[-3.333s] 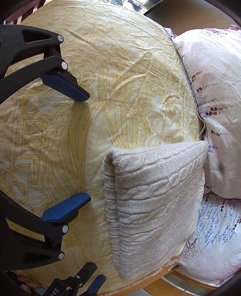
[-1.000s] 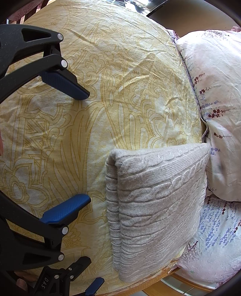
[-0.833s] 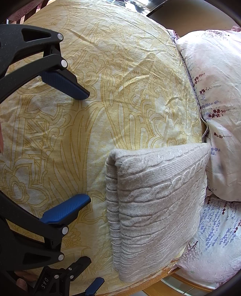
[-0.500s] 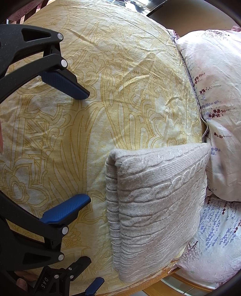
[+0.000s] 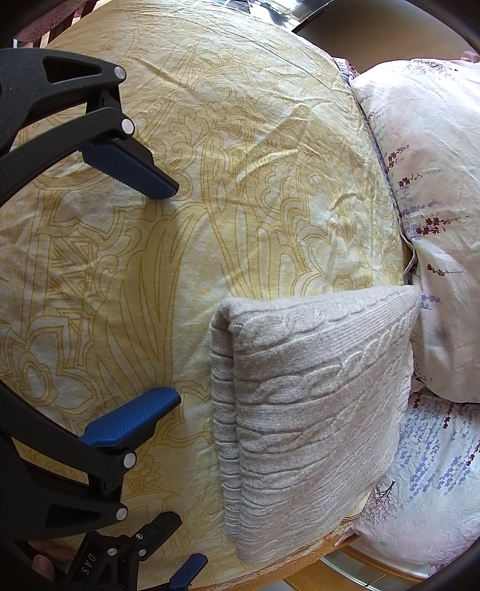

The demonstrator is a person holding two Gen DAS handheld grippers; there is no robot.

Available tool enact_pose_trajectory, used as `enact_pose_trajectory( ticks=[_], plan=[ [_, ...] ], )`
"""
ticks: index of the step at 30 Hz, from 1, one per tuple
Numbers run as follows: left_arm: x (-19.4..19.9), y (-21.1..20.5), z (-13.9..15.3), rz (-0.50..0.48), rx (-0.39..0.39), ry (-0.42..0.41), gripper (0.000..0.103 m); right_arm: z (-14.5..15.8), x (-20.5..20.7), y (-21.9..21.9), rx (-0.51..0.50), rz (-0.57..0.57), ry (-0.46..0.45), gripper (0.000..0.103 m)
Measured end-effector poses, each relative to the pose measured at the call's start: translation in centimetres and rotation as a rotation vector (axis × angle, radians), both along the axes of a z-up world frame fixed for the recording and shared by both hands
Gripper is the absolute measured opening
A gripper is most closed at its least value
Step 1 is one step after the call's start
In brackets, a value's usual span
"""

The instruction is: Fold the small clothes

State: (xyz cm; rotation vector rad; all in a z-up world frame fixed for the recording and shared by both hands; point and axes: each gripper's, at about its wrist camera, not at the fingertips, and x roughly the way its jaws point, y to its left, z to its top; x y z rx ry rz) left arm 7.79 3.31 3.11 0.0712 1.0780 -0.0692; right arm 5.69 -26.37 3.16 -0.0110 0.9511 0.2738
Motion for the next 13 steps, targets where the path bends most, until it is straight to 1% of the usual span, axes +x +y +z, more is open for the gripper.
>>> enact_pose_trajectory(
  ticks=[13],
  plan=[
    [-0.04,-0.04,-0.14,-0.003,0.000,-0.001,0.101,-0.02,-0.03,-0.03,0.000,0.000,0.000,0.102]
  ],
)
